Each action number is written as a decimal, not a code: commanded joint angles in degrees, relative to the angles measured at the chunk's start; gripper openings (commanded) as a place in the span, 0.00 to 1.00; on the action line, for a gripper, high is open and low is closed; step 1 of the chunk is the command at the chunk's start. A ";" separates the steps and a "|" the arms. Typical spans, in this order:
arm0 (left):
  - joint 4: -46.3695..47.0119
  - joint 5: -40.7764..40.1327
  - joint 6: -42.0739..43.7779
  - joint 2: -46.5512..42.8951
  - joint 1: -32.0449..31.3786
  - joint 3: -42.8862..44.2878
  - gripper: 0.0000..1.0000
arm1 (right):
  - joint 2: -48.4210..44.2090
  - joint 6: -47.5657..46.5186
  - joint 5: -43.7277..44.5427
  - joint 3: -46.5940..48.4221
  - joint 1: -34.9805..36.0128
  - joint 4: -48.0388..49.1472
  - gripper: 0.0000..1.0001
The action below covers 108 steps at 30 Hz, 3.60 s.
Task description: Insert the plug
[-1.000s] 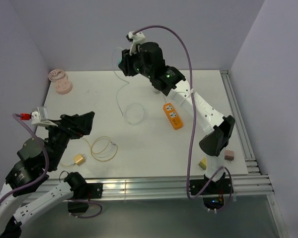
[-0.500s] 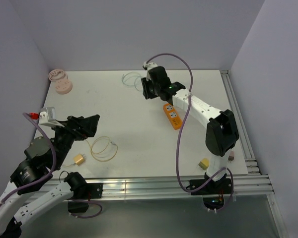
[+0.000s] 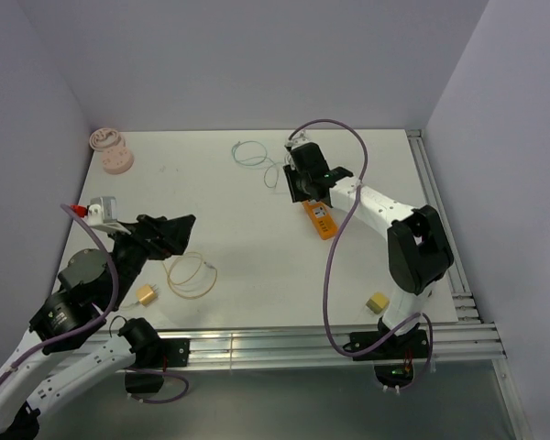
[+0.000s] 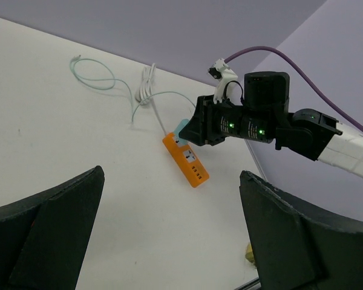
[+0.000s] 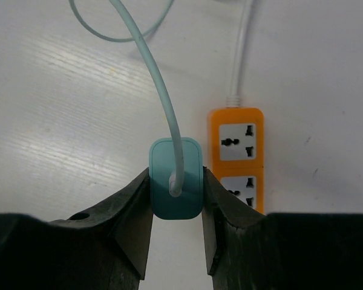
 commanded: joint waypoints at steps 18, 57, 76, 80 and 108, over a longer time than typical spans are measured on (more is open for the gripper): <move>4.96 4.60 -0.52 2.75 -0.10 -0.63 0.99 | 0.08 -5.27 0.73 -2.31 -6.77 4.51 0.00; 2.94 2.75 1.24 1.35 -0.19 0.77 0.99 | 7.64 -5.28 0.64 0.15 -9.49 5.66 0.00; 4.43 4.34 0.19 1.44 -0.11 -1.16 0.99 | 10.01 2.80 1.78 -3.09 -9.41 -9.11 0.00; 4.96 4.86 -0.34 1.26 -0.11 -2.12 0.99 | 9.93 4.92 2.23 -4.06 -9.23 -11.83 0.00; 1.35 5.39 -5.26 10.84 -0.10 -0.10 1.00 | 1.59 5.89 -6.83 -2.83 -9.14 -5.77 0.57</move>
